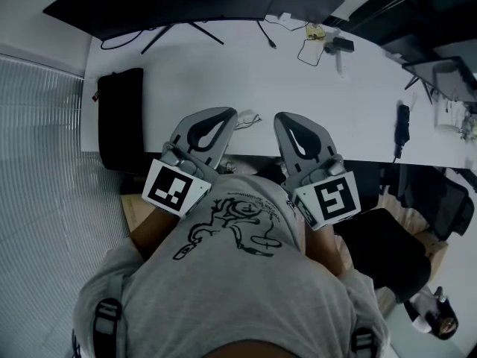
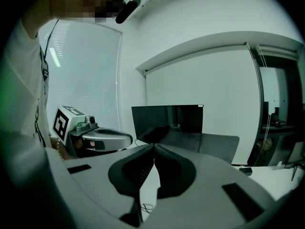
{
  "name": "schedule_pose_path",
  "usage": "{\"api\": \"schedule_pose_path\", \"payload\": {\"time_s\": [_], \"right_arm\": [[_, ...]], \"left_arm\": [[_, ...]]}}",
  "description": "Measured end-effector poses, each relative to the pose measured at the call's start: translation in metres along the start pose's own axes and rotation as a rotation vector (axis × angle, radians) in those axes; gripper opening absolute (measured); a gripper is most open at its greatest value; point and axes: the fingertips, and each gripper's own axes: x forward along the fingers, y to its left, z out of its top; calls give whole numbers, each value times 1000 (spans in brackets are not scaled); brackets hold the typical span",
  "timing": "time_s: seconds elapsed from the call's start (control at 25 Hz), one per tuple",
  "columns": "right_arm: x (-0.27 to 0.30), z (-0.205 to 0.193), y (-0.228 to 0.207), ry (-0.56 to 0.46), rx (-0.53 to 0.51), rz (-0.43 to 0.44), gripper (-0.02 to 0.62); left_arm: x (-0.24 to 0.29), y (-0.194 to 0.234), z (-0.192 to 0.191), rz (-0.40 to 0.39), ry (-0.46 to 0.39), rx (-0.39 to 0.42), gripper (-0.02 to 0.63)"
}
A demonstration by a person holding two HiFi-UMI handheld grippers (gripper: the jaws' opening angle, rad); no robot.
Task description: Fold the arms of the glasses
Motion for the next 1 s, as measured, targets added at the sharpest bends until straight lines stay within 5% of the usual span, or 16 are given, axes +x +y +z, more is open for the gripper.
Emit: {"api": "schedule_pose_path", "payload": {"time_s": [1.0], "right_arm": [[6,2,1,-15,-15,-15,11]], "left_arm": [[-4,5,-8,4,21,40,25]]}}
